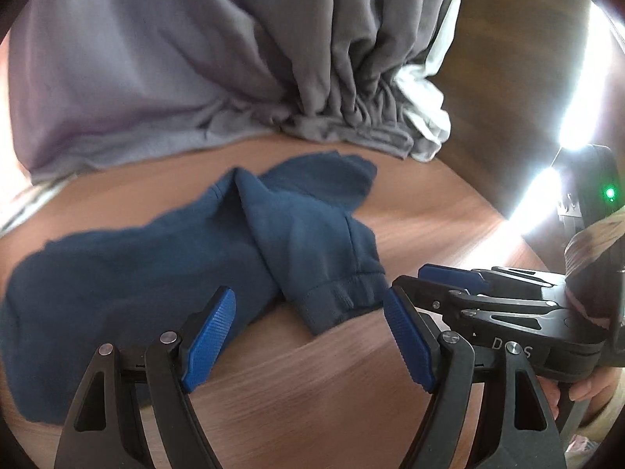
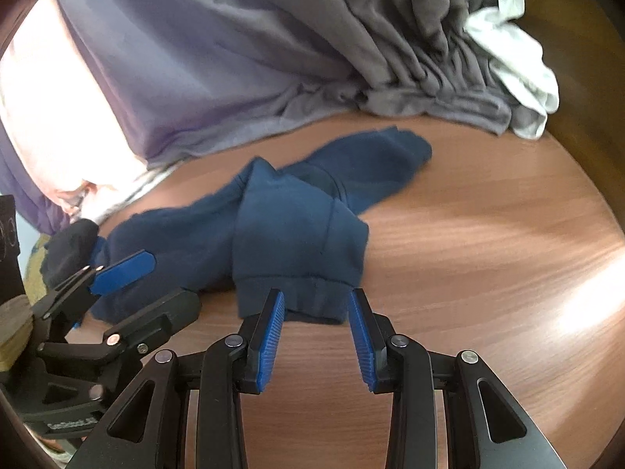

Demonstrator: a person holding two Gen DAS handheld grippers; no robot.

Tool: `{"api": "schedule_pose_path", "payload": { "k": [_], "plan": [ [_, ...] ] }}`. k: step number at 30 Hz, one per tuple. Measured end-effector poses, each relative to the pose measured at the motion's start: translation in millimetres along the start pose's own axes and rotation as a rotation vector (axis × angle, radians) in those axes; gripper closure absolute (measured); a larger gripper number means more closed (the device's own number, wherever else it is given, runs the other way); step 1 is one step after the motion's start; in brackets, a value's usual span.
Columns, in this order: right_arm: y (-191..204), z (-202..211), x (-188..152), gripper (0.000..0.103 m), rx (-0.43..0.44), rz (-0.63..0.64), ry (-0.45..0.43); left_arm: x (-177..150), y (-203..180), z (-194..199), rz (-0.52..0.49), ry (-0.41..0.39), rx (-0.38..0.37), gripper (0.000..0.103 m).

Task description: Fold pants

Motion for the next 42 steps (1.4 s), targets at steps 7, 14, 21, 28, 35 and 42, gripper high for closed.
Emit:
{"api": "schedule_pose_path", "payload": {
  "k": [7,14,21,28,35,42],
  "plan": [
    [-10,-20,-9,0.068,-0.003,-0.024,0.038,-15,-1,-29,-0.001,0.092,-0.034,0.044],
    [-12,-32,-16,0.07,0.01,-0.041,0.064,-24,-3,-48,0.002,0.153,-0.059,0.052],
    [-12,-37,-18,0.08,0.011,-0.038,0.07,-26,-3,-56,0.013,0.187,-0.086,0.082],
    [-15,-36,-13,0.095,0.012,-0.059,0.072,-10,-12,-47,-0.027,0.16,-0.106,0.095],
    [-13,-2,20,0.096,0.012,-0.076,-0.029,33,-25,-27,-0.117,0.063,-0.119,0.096],
    [-18,19,69,0.096,0.019,-0.097,-0.156,90,-31,-33,-0.191,-0.008,-0.157,0.096]
  ]
}}
Point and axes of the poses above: each gripper's, at about its wrist camera, not at the fingertips, and z roughly against the way its jaws point, y to its left, x to its top, the point moved 7 cm from there along -z, roughly the way its jaws point, and after that the axes turned 6 degrees about -y, right-handed, at the moved point
